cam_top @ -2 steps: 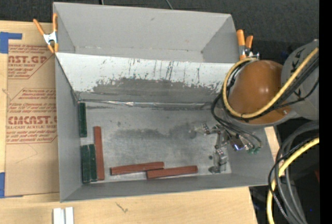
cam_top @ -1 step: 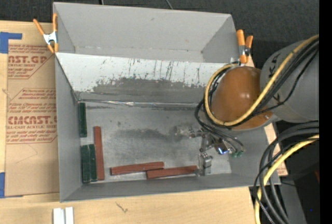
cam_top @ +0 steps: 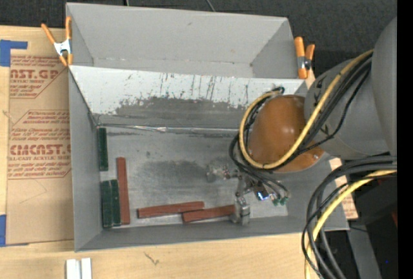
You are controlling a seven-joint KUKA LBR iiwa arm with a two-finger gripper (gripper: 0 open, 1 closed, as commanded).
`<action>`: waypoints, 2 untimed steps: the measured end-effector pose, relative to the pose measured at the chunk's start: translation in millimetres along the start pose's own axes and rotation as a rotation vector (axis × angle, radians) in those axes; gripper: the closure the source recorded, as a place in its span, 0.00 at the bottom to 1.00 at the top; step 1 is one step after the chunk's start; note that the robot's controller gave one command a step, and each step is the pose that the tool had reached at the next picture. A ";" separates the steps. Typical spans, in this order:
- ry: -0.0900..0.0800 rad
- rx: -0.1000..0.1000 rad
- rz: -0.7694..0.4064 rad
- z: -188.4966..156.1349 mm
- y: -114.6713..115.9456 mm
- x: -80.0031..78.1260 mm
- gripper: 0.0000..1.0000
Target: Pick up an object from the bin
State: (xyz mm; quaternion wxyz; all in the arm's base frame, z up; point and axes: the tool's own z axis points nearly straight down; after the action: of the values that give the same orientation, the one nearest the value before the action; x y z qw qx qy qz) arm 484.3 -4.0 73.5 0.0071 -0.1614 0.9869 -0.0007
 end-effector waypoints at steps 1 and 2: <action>0.014 -0.002 0.197 -5.9 -24.6 10.2 1.00; 0.014 -0.002 0.197 -5.9 -24.5 10.2 1.00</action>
Offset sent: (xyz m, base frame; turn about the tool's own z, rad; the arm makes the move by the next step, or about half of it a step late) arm 0.0000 0.0000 0.0000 0.0000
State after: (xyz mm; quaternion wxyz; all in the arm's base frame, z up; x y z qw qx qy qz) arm 482.4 -30.5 79.3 0.0000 -0.0635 0.9980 0.0001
